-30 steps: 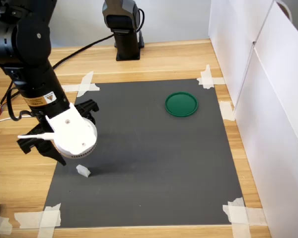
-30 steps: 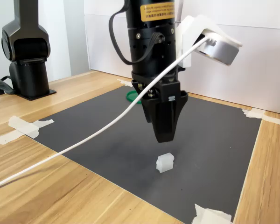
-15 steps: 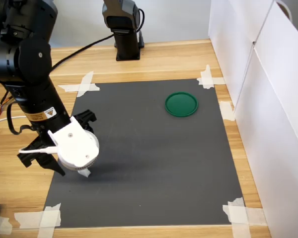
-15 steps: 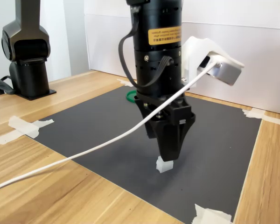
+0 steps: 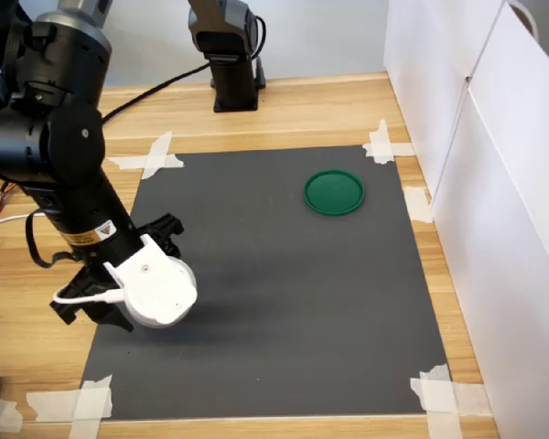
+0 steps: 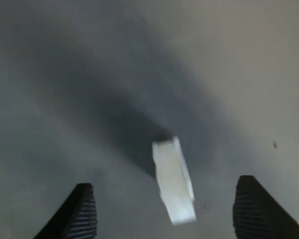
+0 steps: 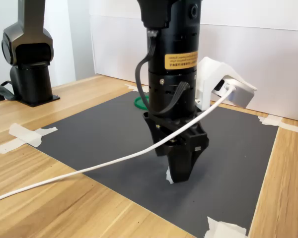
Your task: Grasp a white terminal and put it in the green lid.
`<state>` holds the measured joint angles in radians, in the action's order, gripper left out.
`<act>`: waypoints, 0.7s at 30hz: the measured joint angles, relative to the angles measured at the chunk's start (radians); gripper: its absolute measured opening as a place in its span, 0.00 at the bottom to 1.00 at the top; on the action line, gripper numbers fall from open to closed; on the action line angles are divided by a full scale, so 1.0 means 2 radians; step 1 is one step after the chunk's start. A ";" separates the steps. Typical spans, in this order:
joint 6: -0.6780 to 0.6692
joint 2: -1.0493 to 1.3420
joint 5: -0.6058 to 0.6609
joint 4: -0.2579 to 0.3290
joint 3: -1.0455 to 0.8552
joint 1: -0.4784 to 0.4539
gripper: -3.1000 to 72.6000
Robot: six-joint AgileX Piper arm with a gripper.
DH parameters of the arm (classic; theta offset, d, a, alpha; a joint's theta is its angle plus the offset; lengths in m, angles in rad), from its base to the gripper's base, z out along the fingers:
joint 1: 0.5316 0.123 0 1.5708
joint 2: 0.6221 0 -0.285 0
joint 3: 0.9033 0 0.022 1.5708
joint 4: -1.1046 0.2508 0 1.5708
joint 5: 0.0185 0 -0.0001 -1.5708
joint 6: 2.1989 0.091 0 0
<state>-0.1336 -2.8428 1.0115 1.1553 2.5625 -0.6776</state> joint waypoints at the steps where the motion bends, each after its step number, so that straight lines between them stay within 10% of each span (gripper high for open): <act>1: 0.001 -0.001 -0.002 0.000 0.000 0.002 0.93; 21: 0.015 -0.017 -0.019 -0.025 0.001 0.004 0.88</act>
<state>-0.1045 -2.8761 0.9728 1.1046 2.5644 -0.6699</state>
